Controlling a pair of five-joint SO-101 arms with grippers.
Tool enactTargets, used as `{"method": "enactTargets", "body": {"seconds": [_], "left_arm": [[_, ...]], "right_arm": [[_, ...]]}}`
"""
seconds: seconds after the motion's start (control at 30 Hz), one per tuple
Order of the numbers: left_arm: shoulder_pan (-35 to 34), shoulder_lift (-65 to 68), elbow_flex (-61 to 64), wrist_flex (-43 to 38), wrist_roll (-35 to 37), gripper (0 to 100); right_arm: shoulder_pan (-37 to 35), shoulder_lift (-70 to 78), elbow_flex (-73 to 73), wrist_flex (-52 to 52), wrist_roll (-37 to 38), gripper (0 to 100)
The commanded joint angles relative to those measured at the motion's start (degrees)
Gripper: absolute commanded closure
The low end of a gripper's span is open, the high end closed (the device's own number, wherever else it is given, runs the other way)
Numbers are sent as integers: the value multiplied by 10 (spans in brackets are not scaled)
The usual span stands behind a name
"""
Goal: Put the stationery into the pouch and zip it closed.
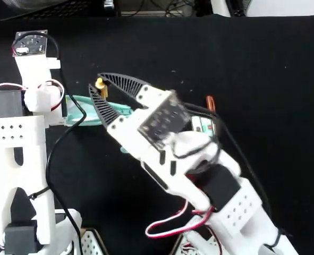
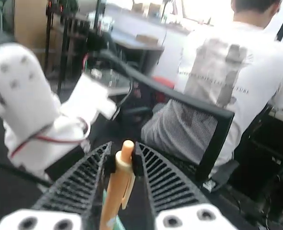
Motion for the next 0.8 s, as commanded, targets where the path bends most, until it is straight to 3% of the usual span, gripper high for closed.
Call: {"method": "enactTargets", "body": {"seconds": [0.0, 0.13, 0.3, 0.43, 0.57, 0.77], "left_arm": [[1, 2, 1, 4, 0, 970], [1, 2, 1, 5, 0, 970], [1, 2, 1, 5, 0, 970], [1, 2, 1, 5, 0, 970], [1, 2, 1, 5, 0, 970], [1, 2, 2, 5, 0, 970]], "right_arm": [[-4, 1, -1, 42, 18, 986], [-8, 6, -39, 143, 41, 942], [-8, 6, -123, 240, 47, 721], [7, 3, -179, 274, 47, 737], [89, 2, -205, 279, 47, 796], [312, 25, -109, 300, 43, 820]]}}
